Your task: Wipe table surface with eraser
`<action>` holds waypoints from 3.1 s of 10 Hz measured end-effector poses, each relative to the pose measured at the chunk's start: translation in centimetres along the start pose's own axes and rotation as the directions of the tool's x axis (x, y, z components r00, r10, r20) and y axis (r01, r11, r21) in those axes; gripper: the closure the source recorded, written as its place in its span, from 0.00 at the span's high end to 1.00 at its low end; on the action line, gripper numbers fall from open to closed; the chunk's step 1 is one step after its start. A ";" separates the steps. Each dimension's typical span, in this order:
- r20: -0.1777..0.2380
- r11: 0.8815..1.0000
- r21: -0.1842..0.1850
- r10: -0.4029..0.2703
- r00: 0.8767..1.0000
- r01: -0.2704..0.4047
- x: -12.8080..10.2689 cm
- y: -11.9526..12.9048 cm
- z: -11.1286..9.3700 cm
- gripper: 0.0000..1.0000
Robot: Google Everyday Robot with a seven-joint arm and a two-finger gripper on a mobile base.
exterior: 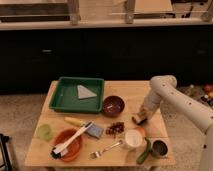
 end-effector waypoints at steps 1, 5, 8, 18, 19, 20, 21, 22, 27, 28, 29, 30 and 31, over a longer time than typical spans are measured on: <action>0.001 1.000 -0.005 0.005 1.000 -0.005 -0.4 0.1 0.1 0.01; -0.030 0.999 0.023 0.037 0.999 -0.037 1.3 -0.2 -0.8 0.01; -0.060 0.997 0.050 0.061 0.996 -0.058 3.0 -1.5 -2.0 0.01; 0.016 0.998 0.021 -0.057 0.998 0.057 0.6 -5.0 0.7 0.01; 0.016 0.997 -0.003 -0.080 0.997 0.080 -0.2 -4.4 1.1 0.01; 0.019 0.995 -0.025 -0.093 0.995 0.094 -0.6 -3.7 1.5 0.01; 0.019 0.994 -0.039 -0.098 0.995 0.099 -0.7 -3.2 1.8 0.01; 0.022 0.994 -0.048 -0.095 0.995 0.096 -0.7 -2.7 1.8 0.01; -0.053 0.997 -0.070 -0.023 0.998 0.020 2.5 0.0 -0.3 0.01; -0.071 0.998 -0.067 -0.004 0.997 -0.001 3.3 0.2 -0.7 0.01; -0.089 0.998 -0.058 0.017 0.996 -0.022 4.1 0.1 -1.1 0.01; -0.107 0.998 -0.047 0.029 0.994 -0.034 4.7 -0.6 -1.4 0.01; -0.122 0.998 -0.042 0.036 0.992 -0.042 5.1 -1.3 -1.4 0.01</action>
